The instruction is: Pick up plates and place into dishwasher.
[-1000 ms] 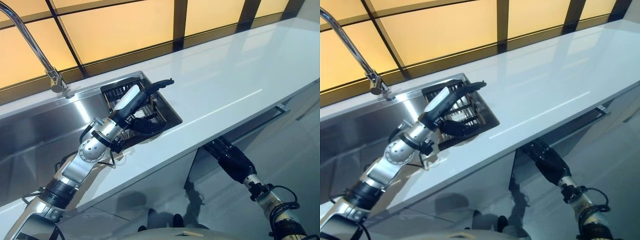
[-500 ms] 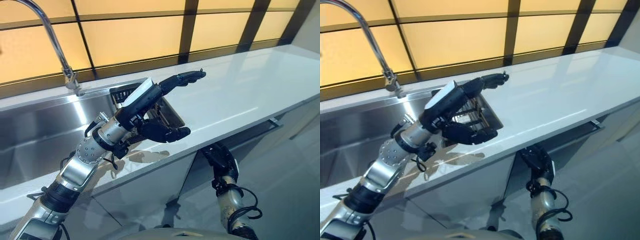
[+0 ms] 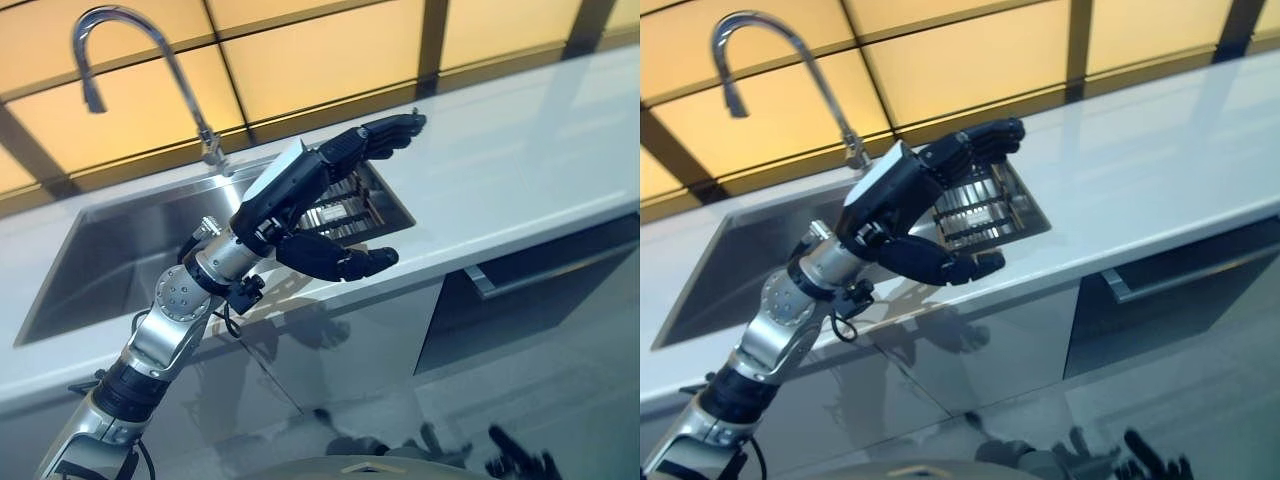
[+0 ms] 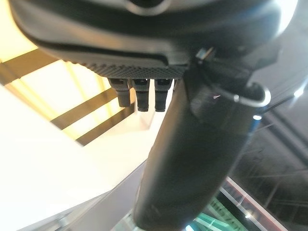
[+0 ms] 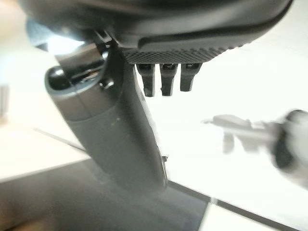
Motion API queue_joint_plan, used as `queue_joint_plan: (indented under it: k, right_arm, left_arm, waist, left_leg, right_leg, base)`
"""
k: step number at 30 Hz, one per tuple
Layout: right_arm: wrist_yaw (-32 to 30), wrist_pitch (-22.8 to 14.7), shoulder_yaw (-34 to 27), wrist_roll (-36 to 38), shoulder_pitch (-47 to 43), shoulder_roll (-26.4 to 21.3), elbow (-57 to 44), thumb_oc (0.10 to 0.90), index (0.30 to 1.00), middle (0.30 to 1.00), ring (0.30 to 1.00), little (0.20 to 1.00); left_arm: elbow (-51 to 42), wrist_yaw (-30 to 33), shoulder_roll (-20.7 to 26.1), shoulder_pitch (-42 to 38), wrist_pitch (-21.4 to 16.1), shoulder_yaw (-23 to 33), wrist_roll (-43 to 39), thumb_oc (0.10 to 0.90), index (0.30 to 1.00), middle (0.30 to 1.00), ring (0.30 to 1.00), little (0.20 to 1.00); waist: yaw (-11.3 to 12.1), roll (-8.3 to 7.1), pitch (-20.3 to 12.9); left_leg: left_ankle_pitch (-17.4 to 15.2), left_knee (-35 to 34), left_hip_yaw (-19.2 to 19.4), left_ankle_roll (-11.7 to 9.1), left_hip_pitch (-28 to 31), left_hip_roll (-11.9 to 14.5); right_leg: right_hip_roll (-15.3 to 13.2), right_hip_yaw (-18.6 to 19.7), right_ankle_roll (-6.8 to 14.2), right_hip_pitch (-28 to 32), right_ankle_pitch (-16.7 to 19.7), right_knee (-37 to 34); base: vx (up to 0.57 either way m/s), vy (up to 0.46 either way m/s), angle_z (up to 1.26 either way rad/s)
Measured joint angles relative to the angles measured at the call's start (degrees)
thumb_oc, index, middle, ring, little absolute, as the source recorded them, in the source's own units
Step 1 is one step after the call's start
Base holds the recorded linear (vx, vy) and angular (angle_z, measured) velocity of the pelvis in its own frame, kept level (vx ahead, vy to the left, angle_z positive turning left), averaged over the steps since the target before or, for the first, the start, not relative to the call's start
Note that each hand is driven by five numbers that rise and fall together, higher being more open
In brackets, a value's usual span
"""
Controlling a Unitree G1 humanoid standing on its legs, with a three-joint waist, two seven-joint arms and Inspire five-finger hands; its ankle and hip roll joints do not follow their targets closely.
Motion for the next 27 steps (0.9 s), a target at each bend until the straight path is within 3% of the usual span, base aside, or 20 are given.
queue_joint_plan:
  k: [2, 4, 6, 9, 12, 15, 18, 21, 27]
  right_arm:
    - [7.51, 0.24, 3.48, 2.08, 3.52, 0.51, -5.15, 0.8, 0.9, 0.9, 0.9, 0.9]
    - [31.93, 3.12, 7.13, 6.61, 5.97, -0.32, -12.12, 0.8, 0.9, 0.9, 0.9, 0.9]
    - [45.51, 8.09, 7.15, 8.31, 4.45, -1.9, -13.95, 0.8, 0.9, 0.9, 0.9, 0.9]
    - [61.4, 17.03, 9.42, 6.14, 0.1, -8.82, -18.74, 0.8, 0.9, 0.9, 0.9, 0.9]
    - [64.78, 19.46, 9.33, 3.07, -3.09, -10.5, -20.53, 0.8, 0.9, 0.9, 0.9, 0.9]
    - [63.16, 22.16, 8.13, -4.86, -2.07, -11.64, -19.73, 0.8, 0.9, 0.9, 0.9, 0.9]
    - [60.08, 24.17, 9.81, -9.16, -1.63, -11.25, -18.56, 0.8, 0.9, 0.9, 0.9, 0.9]
    - [57.81, 26.33, 12.25, -11.84, -1.02, -9.87, -15.47, 0.8, 0.9, 0.9, 0.9, 0.9]
    - [53.69, 29.09, 12.17, -13.5, -8.15, -8.41, -2.45, 0.8, 0.9, 0.9, 0.9, 0.9]
  left_arm:
    - [0.63, -0.35, -0.02, 0.02, -0.04, 0.66, -0.11, 0.8, 0.9, 0.9, 0.9, 0.9]
    - [3.47, -1.71, -0.09, -0.85, -1.08, 0.89, -0.93, 0.8, 0.9, 0.9, 0.9, 0.9]
    - [4.72, -3.01, -0.13, -1.09, -1.15, 0.89, -1.23, 0.8, 0.9, 0.9, 0.9, 0.9]
    - [5.15, -5.31, -0.12, -0.47, -1.19, 0.99, -3.02, 0.8, 0.9, 0.9, 0.9, 0.9]
    - [5.01, -5.73, -0.12, -0.44, -1.2, 1.01, -3.16, 0.8, 0.9, 0.9, 0.9, 0.9]
    - [5.01, -6.51, 0.26, -0.04, -1.19, 1.02, -3.3, 0.8, 0.9, 0.9, 0.9, 0.9]
    - [4.9, -7.57, 0.24, 0.21, -0.91, 0.96, -4.62, 0.8, 0.9, 0.9, 0.9, 0.9]
    - [3.03, -11.21, -0.61, 0.5, 0.68, 0.95, -11.11, 0.8, 0.9, 0.9, 0.9, 0.9]
    - [-0.31, -18.16, -8.51, 0.37, 11.05, -0.41, -28.27, 0.8, 0.9, 0.9, 0.9, 0.9]
  waist:
    - [-0.93, -0.18, 0.14]
    - [-3.11, -1.09, 0.5]
    - [-3.69, -1.63, 0.68]
    - [-3.12, -2.82, 1.44]
    - [-1.84, -4.42, 1.47]
    - [-1.63, -6.75, 1.06]
    - [-1.74, -7.35, 1.0]
    - [-1.69, -7.23, 0.87]
    - [0.47, -7.2, -0.24]
  left_leg:
    - [0.02, -0.01, 0.4, 0.02, 0.6, 0.45]
    - [-0.31, -0.02, 0.09, -0.92, 1.36, 1.28]
    - [-0.08, -0.01, -0.42, -1.58, 1.44, 1.42]
    - [-0.03, 0.28, -1.54, -1.7, 2.27, 1.43]
    - [-0.03, 0.3, -1.6, -1.7, 2.15, 1.42]
    - [-0.29, 0.31, -1.51, -1.75, 2.78, 1.29]
    - [-0.68, 0.29, -1.35, -1.72, 3.86, 1.27]
    - [-1.03, 0.28, -1.32, -1.8, 4.5, 1.22]
    - [-0.9, 0.29, -2.3, -1.92, 4.48, 1.26]
  right_leg:
    - [0.24, -0.46, -0.09, 0.74, 1.08, -1.44]
    - [0.33, -2.99, -0.35, 3.02, 3.31, -5.75]
    - [0.41, -3.54, -0.53, 3.7, 3.5, -6.92]
    - [0.25, -5.06, -1.02, 5.85, 3.83, -8.95]
    - [0.27, -5.76, -1.08, 6.31, 3.87, -9.54]
    - [0.29, -5.38, -1.05, 8.34, 3.89, -11.47]
    - [0.28, -5.21, -1.03, 9.88, 3.87, -12.4]
    - [0.24, -5.11, -0.64, 11.12, 4.1, -13.57]
    - [0.28, -5.76, -0.47, 11.73, 4.16, -13.64]
  base:
    - [-0.03, 0.034, -0.78]
    - [-0.04, 0.022, -0.54]
    - [-0.03, 0.014, 0.09]
    - [-0.01, 0.017, 0.31]
    - [0.0, 0.021, 0.27]
    - [0.0, 0.011, 0.19]
    - [0.02, -0.004, -0.04]
    - [0.0, -0.02, 0.0]
    - [-0.01, -0.11, 0.06]
